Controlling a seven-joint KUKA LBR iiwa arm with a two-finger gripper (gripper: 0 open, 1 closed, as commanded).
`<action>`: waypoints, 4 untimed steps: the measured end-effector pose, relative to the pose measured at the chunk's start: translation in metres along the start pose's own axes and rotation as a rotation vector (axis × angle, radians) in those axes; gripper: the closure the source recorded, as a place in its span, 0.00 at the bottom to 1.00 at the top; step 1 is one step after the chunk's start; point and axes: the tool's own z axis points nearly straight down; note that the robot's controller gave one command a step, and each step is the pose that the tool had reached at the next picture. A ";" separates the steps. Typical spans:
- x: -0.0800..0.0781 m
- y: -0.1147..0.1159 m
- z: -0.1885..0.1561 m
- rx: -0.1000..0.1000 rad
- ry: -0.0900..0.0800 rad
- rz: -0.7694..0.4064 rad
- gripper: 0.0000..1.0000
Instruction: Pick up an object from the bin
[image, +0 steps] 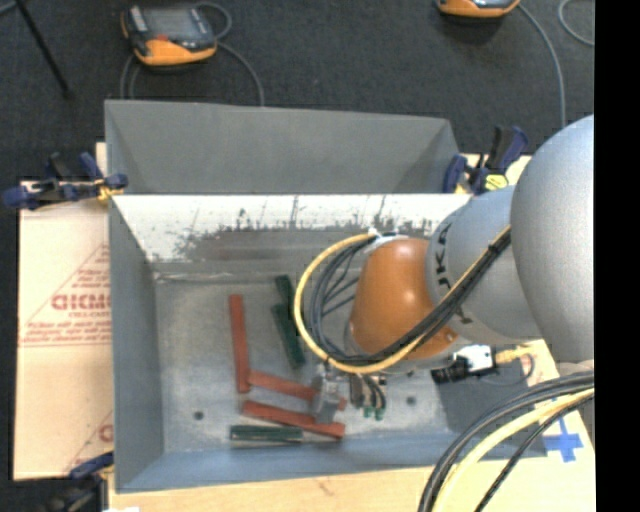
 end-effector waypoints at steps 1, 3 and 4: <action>-0.003 0.028 -0.009 0.000 -0.002 -0.051 1.00; 0.004 0.057 -0.034 0.001 0.007 -0.089 1.00; 0.011 0.084 -0.082 -0.003 -0.005 -0.091 0.00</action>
Offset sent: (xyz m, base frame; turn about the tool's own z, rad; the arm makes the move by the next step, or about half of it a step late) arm -0.0098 0.0600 -0.0076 -0.1062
